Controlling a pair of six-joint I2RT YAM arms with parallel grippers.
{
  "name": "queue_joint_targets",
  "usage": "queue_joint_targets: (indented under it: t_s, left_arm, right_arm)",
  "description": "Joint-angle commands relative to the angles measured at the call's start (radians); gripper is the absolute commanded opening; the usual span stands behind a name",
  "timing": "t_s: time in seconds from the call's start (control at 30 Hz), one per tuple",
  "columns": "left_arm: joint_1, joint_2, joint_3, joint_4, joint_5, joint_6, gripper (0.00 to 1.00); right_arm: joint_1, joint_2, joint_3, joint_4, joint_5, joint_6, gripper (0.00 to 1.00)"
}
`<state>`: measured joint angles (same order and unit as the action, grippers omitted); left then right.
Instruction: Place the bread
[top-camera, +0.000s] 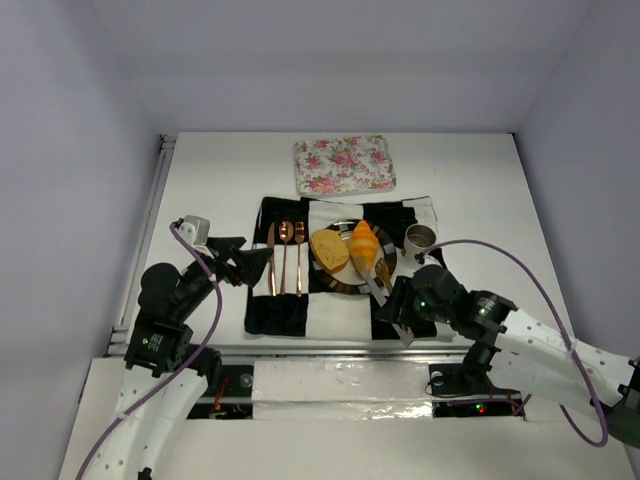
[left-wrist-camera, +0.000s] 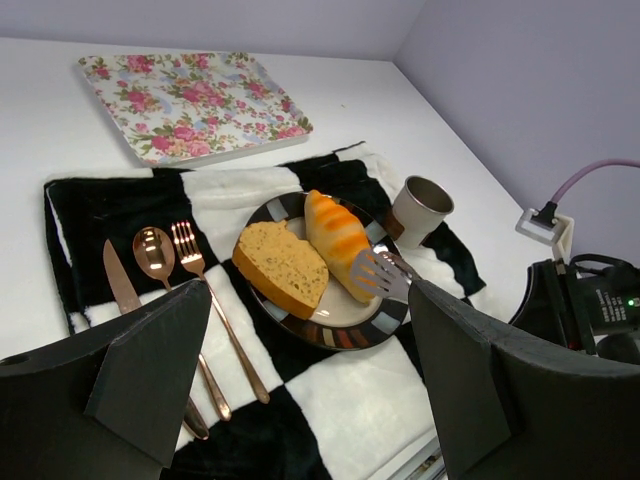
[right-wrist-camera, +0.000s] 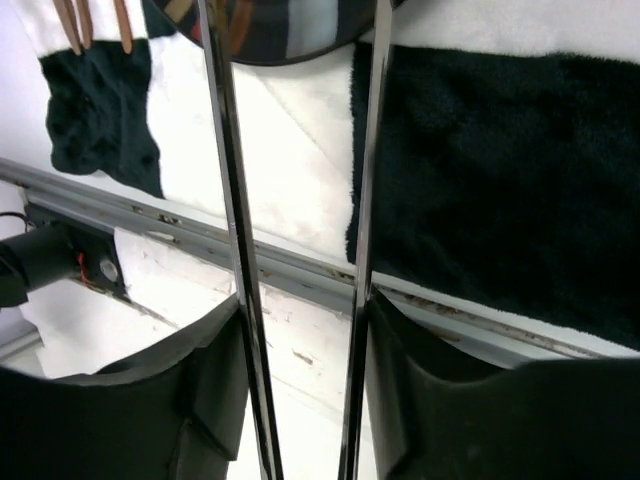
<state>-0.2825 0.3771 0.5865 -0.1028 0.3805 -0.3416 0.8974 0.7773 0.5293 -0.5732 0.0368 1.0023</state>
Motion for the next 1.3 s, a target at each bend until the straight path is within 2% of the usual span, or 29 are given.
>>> queue_joint_targets:
  t_s: [0.0, 0.03, 0.17, 0.33, 0.43, 0.5, 0.57, 0.63, 0.67, 0.8, 0.9, 0.97, 1.1, 1.27]
  left_arm:
    - [-0.006, 0.000, -0.007, 0.035, -0.003, 0.003, 0.78]
    - [-0.006, 0.002, -0.007, 0.035, -0.003, 0.004, 0.78]
    - [-0.006, 0.000, -0.005, 0.035, -0.003, 0.004, 0.78]
    - [-0.006, -0.003, -0.005, 0.035, 0.000, 0.004, 0.78]
    - [-0.006, -0.003, -0.005, 0.035, 0.000, 0.004, 0.78]
    - [-0.006, -0.004, -0.004, 0.035, 0.001, 0.006, 0.78]
    - [-0.006, -0.007, -0.005, 0.034, -0.002, 0.006, 0.78]
    - [-0.006, -0.013, -0.005, 0.034, -0.002, 0.007, 0.78]
    - [-0.006, -0.017, -0.005, 0.032, -0.005, 0.006, 0.78]
    - [-0.006, -0.032, -0.005, 0.032, -0.008, 0.006, 0.78]
    - [-0.006, -0.037, -0.007, 0.035, -0.003, 0.006, 0.78]
    - [-0.006, -0.037, -0.007, 0.035, 0.000, 0.007, 0.78]
    - [-0.006, -0.040, -0.005, 0.035, 0.000, 0.007, 0.78]
    - [-0.006, -0.038, -0.007, 0.035, 0.000, 0.007, 0.78]
  right_arm:
    - [0.008, -0.029, 0.073, 0.010, 0.032, 0.004, 0.54]
    - [0.008, -0.030, 0.089, 0.000, 0.038, -0.001, 0.57]
    - [0.008, -0.050, 0.167, -0.080, 0.092, -0.013, 0.56]
    - [0.008, -0.066, 0.266, -0.102, 0.188, -0.048, 0.43]
    - [0.008, 0.014, 0.374, -0.096, 0.325, -0.123, 0.39]
    - [-0.041, 0.126, 0.441, -0.086, 0.382, -0.186, 0.39]
    - [-0.174, 0.198, 0.526, -0.047, 0.365, -0.304, 0.39]
    - [-0.329, 0.289, 0.552, 0.011, 0.278, -0.416, 0.38]
    - [-0.483, 0.319, 0.558, 0.072, 0.191, -0.442, 0.38]
    - [-0.741, 0.523, 0.653, 0.145, 0.056, -0.507, 0.37]
    - [-0.854, 0.696, 0.721, 0.191, -0.107, -0.458, 0.36]
    - [-0.880, 0.819, 0.805, 0.199, -0.109, -0.442, 0.36]
    - [-0.922, 1.009, 0.946, 0.136, 0.020, -0.554, 0.36]
    - [-0.933, 1.135, 0.980, 0.110, 0.135, -0.757, 0.36]
